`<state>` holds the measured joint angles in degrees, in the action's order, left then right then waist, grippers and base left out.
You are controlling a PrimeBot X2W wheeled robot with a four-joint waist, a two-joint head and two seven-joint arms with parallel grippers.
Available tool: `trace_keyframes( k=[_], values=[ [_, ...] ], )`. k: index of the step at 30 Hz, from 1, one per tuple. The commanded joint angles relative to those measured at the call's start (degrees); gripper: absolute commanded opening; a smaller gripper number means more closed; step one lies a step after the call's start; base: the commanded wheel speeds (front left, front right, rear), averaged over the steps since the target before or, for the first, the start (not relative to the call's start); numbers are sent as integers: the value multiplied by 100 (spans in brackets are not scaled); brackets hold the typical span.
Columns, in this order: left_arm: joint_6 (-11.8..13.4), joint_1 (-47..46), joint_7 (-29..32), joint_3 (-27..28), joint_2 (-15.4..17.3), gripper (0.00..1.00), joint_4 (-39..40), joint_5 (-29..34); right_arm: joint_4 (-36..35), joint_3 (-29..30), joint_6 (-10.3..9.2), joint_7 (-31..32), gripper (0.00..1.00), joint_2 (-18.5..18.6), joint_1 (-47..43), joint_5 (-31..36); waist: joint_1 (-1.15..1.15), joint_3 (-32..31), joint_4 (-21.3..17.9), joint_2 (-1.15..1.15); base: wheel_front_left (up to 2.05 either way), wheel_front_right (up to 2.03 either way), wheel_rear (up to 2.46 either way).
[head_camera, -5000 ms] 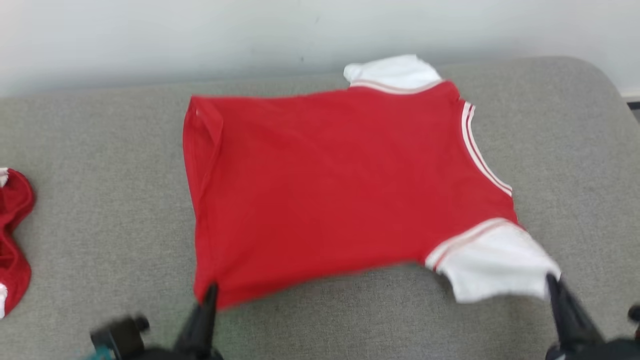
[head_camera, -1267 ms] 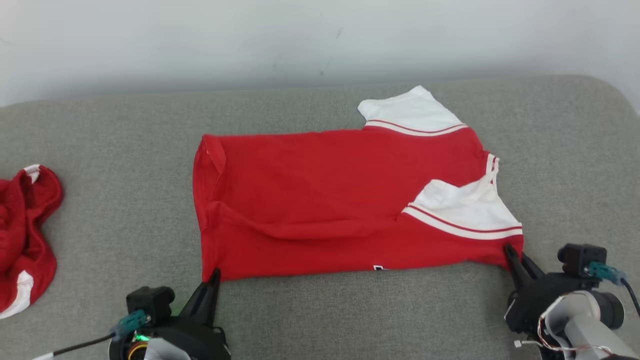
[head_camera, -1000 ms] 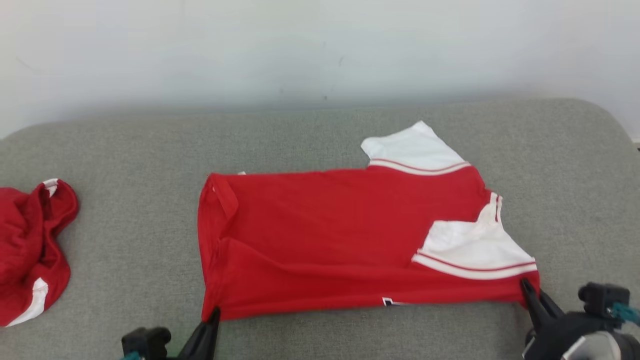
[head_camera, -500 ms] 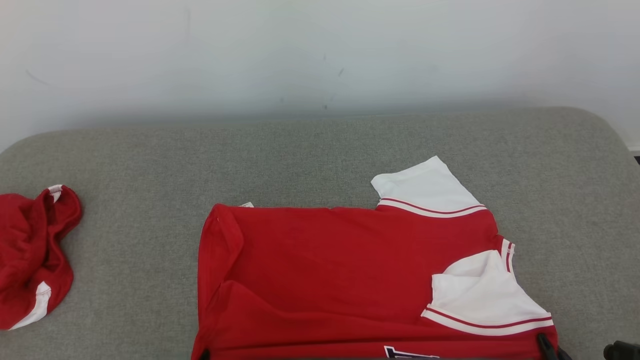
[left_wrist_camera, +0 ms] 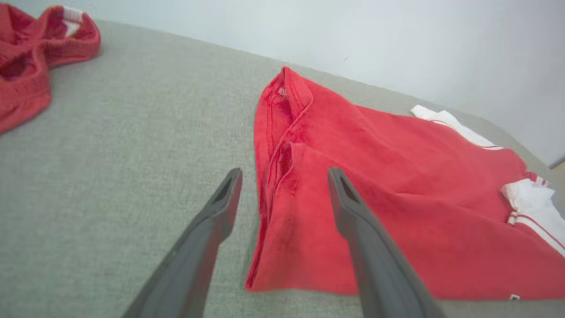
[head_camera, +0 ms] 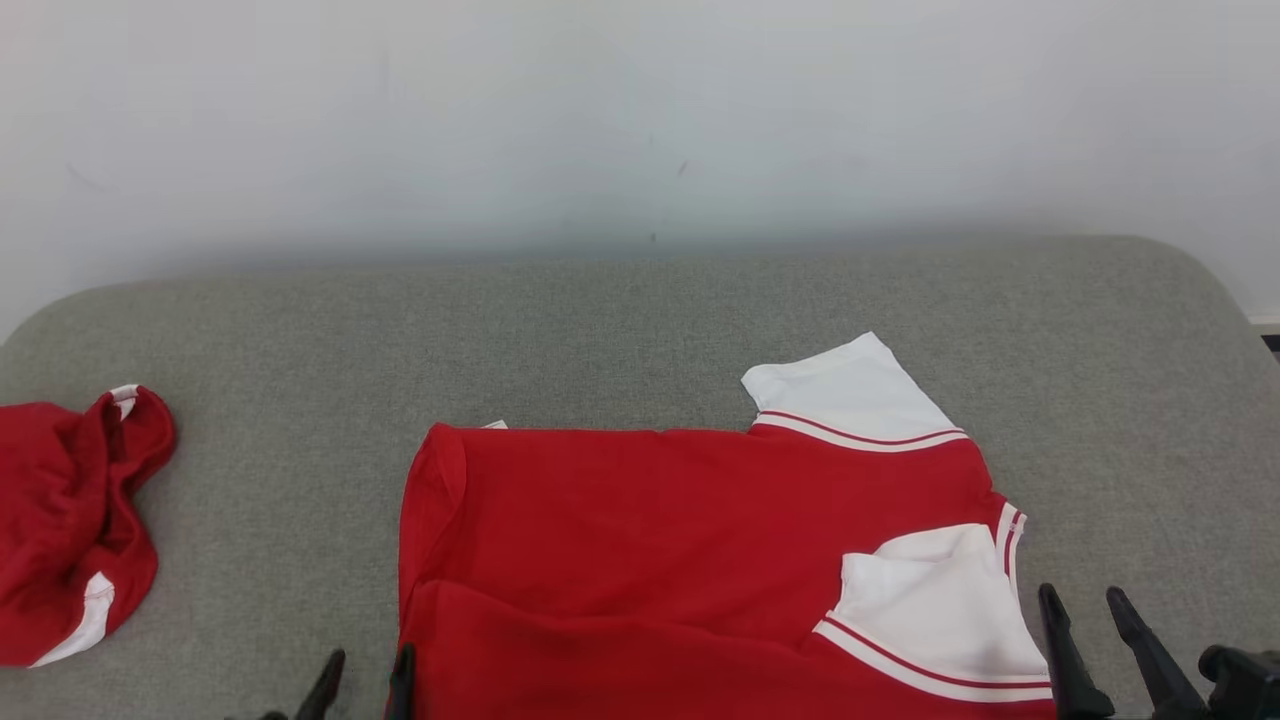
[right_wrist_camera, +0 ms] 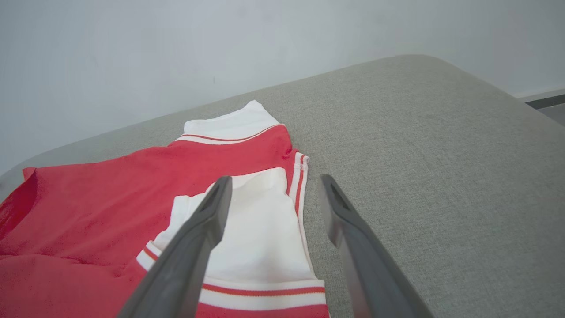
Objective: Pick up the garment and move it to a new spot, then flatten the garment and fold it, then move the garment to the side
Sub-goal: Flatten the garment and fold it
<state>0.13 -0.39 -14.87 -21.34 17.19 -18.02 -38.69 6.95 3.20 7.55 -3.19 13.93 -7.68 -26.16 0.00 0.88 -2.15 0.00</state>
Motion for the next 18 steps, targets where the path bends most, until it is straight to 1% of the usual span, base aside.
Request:
trace_keyframes(
  k=[1, 3, 5, 8, 12, 18],
  values=[
    [108, 47, -36, 191, -70, 100, 245, 285, -35, -35, -13, -184, 100, -58, 60, 169, 0, -28, 18, 0, 0, 0, 0],
    [213, 137, -32, 443, -173, 100, 543, 688, -38, -110, -13, -441, 100, -140, 117, 357, 0, -36, 21, 0, 0, 0, 0],
    [245, 200, -29, 693, -259, 100, 789, 1140, -22, -194, -13, -721, 100, -223, 175, 513, 0, -34, 18, 0, 0, 0, 0],
    [182, 284, -30, 1016, -489, 100, 1026, 1659, 69, -311, -13, -1020, 100, -337, 218, 761, 0, -25, 17, 0, 0, 0, 0],
    [87, 425, -31, 1287, -767, 100, 1154, 2261, 198, -519, -13, -1192, 100, -480, 291, 1142, 0, -7, -3, 0, 0, 0, 0],
    [-223, 473, -31, 1659, -1077, 100, 884, 2724, -35, -684, -13, -1206, 100, -764, 269, 1624, 0, 44, -45, 0, 0, 0, 0]
  ],
)
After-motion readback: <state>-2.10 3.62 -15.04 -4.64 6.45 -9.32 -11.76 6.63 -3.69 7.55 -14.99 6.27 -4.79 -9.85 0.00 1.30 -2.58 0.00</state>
